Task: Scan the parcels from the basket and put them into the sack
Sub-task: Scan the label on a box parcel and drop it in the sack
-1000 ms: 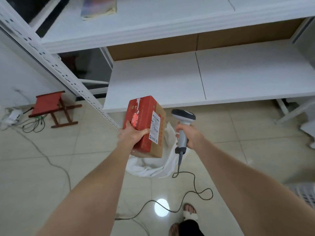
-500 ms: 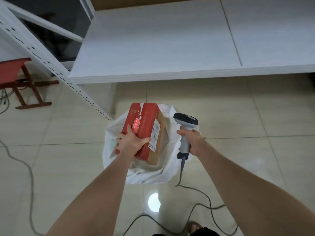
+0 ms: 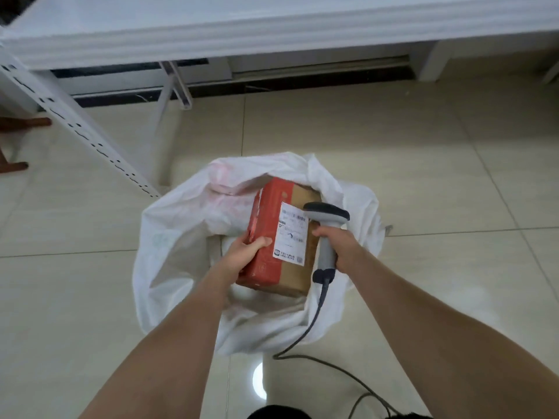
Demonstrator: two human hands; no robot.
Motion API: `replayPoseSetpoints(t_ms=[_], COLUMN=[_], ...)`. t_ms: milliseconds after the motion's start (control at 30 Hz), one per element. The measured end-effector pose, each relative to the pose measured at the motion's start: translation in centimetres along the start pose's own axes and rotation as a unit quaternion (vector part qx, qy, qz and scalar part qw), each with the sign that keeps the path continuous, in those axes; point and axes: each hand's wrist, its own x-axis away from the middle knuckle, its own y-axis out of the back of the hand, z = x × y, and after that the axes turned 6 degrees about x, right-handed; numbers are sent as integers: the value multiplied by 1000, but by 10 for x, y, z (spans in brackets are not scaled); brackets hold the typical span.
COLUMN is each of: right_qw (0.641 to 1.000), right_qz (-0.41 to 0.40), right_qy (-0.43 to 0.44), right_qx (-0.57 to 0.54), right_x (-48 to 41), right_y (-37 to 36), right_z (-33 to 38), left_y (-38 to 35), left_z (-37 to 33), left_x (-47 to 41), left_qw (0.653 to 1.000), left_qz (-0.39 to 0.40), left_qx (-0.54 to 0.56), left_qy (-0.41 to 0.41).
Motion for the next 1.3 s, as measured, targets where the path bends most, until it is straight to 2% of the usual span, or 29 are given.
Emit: replayPoseSetpoints(t_ms=[67,167,333,467,667,833,1000,1167,1300], right_qw=[999,998,997,998,994,986,974,950,927], right_qz=[-41,-60,-68,-67,-41,-74,-105,-149,-188], right_qy=[15,24,21,14,8,18,28,56,77], right_qx=[8,-7,6,-5,-106,-147,-198,-270,-315], right_x=[-7,-8,1,41,137,232,339,458,550], right_y=[9,22,31,38,60,89,137,187,230], right_z=[1,5,10,21,62,106,150,183,196], left_y=[-11,-26,-38,-48,-61,-83,-110,-146,-184], left_z=[11,22,-1,-38,-129,-213,-296,-370,-412], left_x=[-5,-16,-20,12,102,191,293,396,480], left_qw=[1000,975,949,947,940,932,905,896,867], left_qz=[-27,-99,-62,-46,-37,6,28,77,119], left_qx=[9,-195,-309,-318,-332,-351,-401,-399,-425], left_qy=[-6,-45,20,-13,-76,-91,-137,-178,-230])
